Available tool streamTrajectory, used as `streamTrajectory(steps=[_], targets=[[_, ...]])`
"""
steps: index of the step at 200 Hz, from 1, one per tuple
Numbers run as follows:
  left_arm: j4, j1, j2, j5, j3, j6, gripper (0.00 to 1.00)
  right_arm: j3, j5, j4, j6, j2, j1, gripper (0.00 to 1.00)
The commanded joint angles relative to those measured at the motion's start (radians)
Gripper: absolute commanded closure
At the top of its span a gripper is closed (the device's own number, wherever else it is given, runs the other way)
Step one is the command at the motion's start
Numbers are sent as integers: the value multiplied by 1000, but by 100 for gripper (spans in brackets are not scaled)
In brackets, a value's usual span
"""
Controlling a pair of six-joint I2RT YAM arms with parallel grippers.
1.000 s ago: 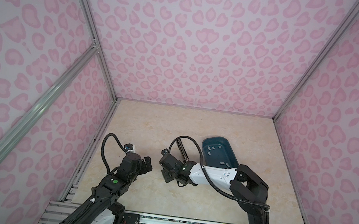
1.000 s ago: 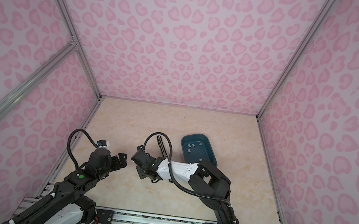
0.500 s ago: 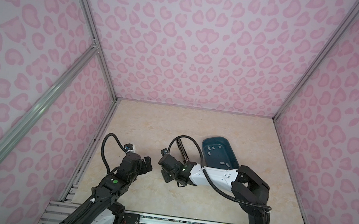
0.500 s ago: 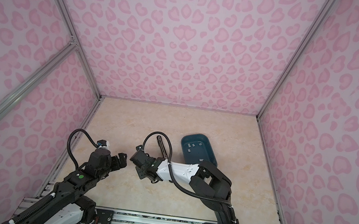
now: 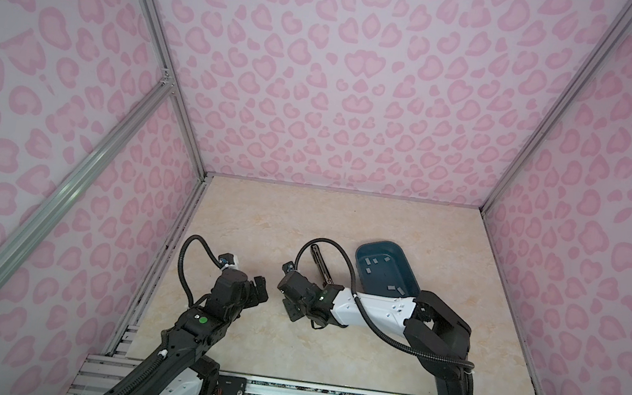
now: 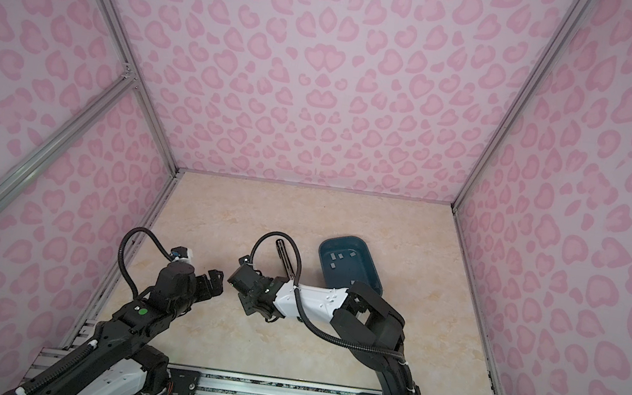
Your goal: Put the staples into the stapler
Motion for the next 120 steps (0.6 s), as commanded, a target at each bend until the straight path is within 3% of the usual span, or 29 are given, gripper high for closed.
streamTrajectory(steps=[1, 120], targets=[[22, 1, -2, -10, 12, -1, 3, 7, 37, -25, -12, 7, 5, 92], [22, 0, -2, -7, 12, -1, 3, 19, 42, -38, -14, 27, 15, 92]])
